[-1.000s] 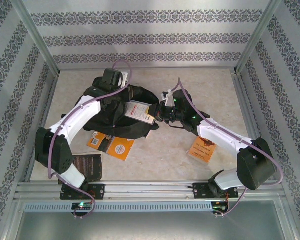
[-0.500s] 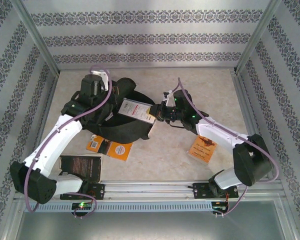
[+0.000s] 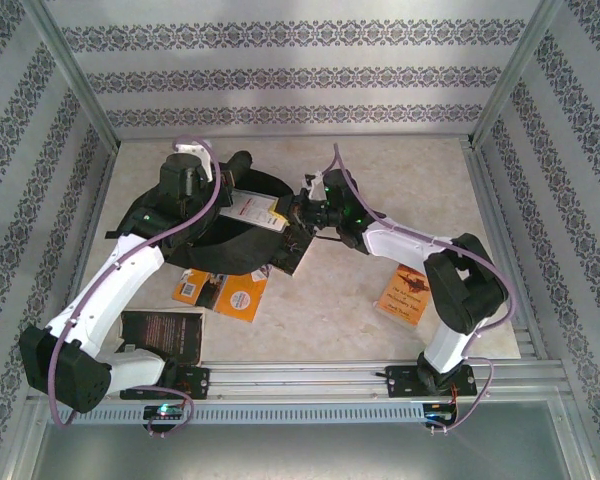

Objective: Pack the student bag

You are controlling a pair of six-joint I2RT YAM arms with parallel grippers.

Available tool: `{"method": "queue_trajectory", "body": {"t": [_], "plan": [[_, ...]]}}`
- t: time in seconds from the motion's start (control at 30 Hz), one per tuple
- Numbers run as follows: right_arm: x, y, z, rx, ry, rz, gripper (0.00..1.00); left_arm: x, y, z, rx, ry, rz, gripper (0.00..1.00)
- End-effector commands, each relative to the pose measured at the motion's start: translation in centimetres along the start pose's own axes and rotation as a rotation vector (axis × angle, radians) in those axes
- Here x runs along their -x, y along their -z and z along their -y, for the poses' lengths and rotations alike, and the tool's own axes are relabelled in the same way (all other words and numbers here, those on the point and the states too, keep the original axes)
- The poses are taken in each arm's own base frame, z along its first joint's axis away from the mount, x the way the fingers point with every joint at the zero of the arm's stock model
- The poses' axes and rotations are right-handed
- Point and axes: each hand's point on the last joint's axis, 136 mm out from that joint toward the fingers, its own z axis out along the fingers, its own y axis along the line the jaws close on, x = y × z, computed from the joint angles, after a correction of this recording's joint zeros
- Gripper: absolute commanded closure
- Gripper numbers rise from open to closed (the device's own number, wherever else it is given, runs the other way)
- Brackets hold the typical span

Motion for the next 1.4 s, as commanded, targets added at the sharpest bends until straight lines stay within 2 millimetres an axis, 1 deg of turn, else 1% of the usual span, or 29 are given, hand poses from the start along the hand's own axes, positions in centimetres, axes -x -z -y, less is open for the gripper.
{"method": "queue_trajectory", "body": {"t": [0.0,0.13,0.3,0.33,0.43,0.5,0.6,0.63,0.7,0.8,0.87,0.9,0.97,1.0,1.07,1.13,1.17,1.27,1.37], "plan": [[-1.1,-0.2,-2.0,0.058,0.004,-0.033,0.98,4.7,1.3,0.7,-0.017,-0.002,0.163,1.00],[-1.5,0.6,-0.5,0.020,-0.020,-0.014,0.98,5.3,1.0,0.0,0.021,0.004,0.184,1.00],[-2.1,1.0,1.1,-0.018,-0.041,-0.020,0.98,5.6,0.8,-0.7,0.036,0.028,0.199,1.00],[-2.1,1.0,1.3,-0.024,-0.043,-0.020,0.98,5.7,0.7,-0.7,0.035,0.031,0.200,1.00],[-2.0,0.7,1.1,-0.019,-0.035,-0.028,0.97,5.7,0.5,-0.2,0.002,0.031,0.197,1.00],[-1.7,0.1,0.5,-0.001,-0.025,-0.042,0.97,5.6,0.3,0.7,-0.049,0.031,0.197,1.00],[-1.0,-1.3,-1.0,0.053,0.004,-0.059,0.97,5.2,-0.1,1.4,-0.098,0.039,0.184,1.00],[-0.8,-2.0,-1.6,0.073,0.022,-0.070,0.98,5.0,-0.3,1.5,-0.105,0.041,0.176,1.00],[-0.2,-3.6,-1.7,0.084,0.015,-0.093,0.98,4.9,-0.4,1.6,-0.112,0.043,0.170,1.00],[0.8,-5.9,-2.8,0.121,0.009,-0.113,0.96,4.9,-0.6,1.9,-0.128,0.040,0.165,1.00],[1.3,-7.3,-3.4,0.108,0.023,-0.122,0.92,4.9,-0.7,2.1,-0.137,0.038,0.163,1.00],[1.6,-7.9,-3.1,0.067,0.028,-0.124,0.89,4.9,-0.8,2.2,-0.142,0.038,0.163,1.00],[2.1,-8.8,-1.6,-0.055,0.041,-0.118,0.85,4.9,-0.9,2.2,-0.140,0.034,0.164,1.00],[2.3,-9.0,-0.7,-0.129,0.059,-0.117,0.79,4.9,-1.0,2.2,-0.139,0.033,0.166,1.00],[2.9,-8.8,1.1,-0.272,0.094,-0.106,0.57,4.8,-1.4,2.0,-0.135,0.029,0.158,1.00],[3.6,-8.0,3.2,-0.425,0.129,-0.084,0.39,4.5,-1.7,1.8,-0.128,0.031,0.152,1.00],[3.7,-7.7,3.7,-0.455,0.146,-0.081,0.35,4.4,-1.9,1.6,-0.123,0.031,0.149,1.00],[3.7,-7.4,3.3,-0.426,0.188,-0.085,0.27,4.1,-2.6,1.0,-0.105,0.041,0.136,1.00],[3.4,-6.7,2.0,-0.400,0.266,-0.093,0.25,3.7,-3.1,0.2,-0.086,0.054,0.128,1.00]]}}
